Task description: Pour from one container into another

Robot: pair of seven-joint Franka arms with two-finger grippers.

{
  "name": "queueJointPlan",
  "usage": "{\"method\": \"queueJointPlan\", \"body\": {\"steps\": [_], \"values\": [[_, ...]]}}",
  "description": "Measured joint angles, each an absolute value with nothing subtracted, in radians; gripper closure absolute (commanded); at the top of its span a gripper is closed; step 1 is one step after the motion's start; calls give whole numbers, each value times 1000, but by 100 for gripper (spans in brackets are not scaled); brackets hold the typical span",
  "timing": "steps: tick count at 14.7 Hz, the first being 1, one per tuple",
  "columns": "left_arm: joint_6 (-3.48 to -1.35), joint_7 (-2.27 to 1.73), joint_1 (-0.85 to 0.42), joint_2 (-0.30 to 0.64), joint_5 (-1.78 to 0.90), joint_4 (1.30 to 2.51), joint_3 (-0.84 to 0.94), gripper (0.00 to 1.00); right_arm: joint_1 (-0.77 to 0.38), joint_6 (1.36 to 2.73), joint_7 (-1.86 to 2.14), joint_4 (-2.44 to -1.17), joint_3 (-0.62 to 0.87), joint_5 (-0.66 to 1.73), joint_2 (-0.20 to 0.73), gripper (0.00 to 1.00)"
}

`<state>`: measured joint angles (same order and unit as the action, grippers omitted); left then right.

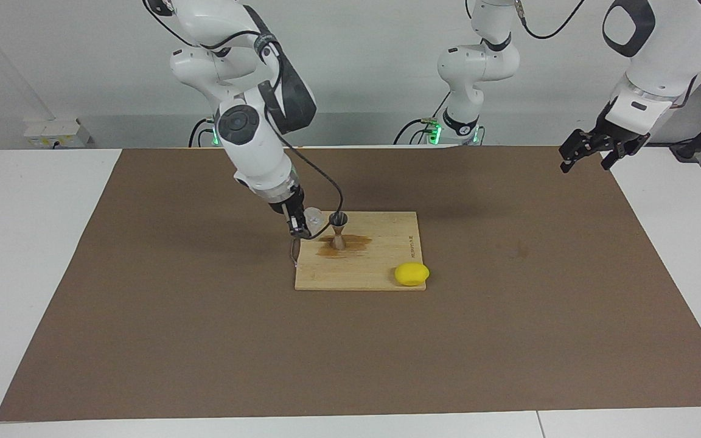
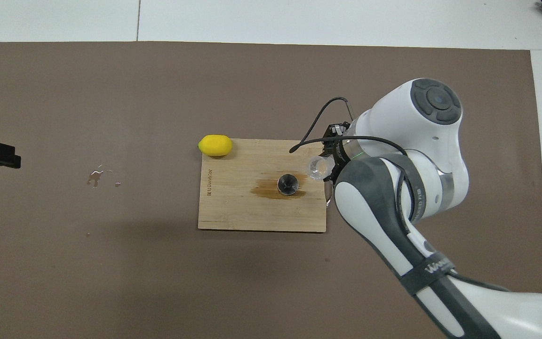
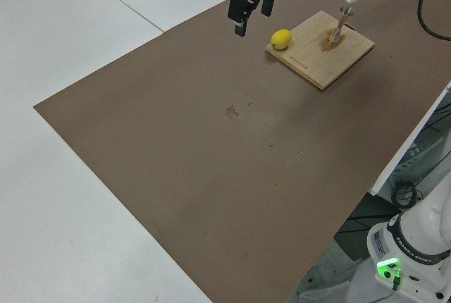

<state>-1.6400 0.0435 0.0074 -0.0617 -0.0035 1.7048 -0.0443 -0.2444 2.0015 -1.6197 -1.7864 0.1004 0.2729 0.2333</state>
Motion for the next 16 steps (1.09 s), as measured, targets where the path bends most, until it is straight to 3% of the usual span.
{"method": "queueJointPlan", "body": {"steps": [8, 16], "values": [[-1640, 26, 5, -66, -3, 1704, -43, 0, 57, 2000, -1237, -1951, 95, 569, 223, 100], [-1640, 24, 5, -66, -3, 1704, -45, 0, 227, 2003, -1042, -2004, 95, 661, 265, 100]]}}
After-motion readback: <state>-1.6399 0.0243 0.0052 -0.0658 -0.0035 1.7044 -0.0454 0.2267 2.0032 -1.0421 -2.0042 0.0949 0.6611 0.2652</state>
